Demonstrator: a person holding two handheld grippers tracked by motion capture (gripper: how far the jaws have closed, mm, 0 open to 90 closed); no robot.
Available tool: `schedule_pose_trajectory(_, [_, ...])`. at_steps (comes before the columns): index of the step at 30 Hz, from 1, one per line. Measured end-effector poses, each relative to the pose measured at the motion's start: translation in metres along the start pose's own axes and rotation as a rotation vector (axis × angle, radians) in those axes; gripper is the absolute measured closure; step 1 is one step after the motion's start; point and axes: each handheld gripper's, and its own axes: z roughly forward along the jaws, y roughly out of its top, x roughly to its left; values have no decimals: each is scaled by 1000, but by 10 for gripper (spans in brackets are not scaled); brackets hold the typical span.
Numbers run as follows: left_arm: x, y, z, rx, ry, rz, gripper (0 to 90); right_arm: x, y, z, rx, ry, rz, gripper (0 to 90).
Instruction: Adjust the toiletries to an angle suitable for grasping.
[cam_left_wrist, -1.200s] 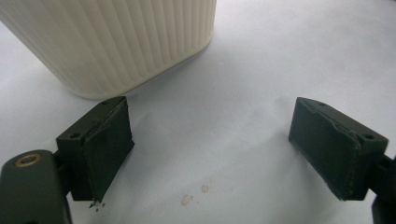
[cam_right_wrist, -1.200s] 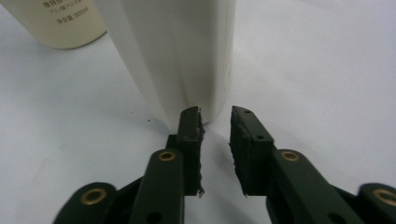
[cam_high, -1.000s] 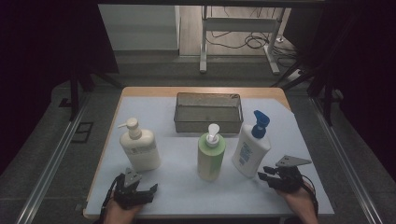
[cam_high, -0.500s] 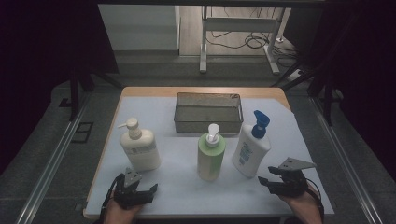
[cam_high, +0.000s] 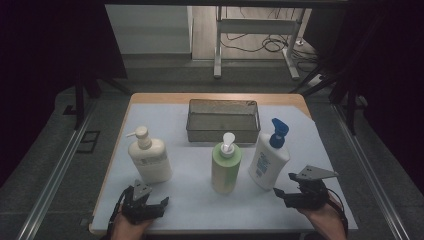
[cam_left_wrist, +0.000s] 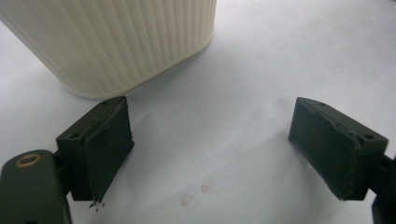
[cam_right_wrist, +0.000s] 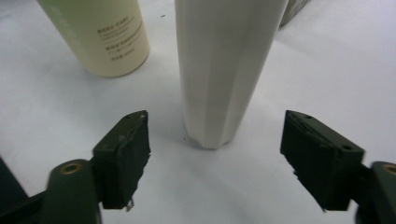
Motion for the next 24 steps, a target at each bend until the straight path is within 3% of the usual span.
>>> schedule_pose_trajectory(9, [0,0,0,1,0,0,130,4,14,-2,-32,-4,-2,146])
schedule_pose_trajectory(24, [0,0,0,1,0,0,130,5,39,-2,-71,6,29,104])
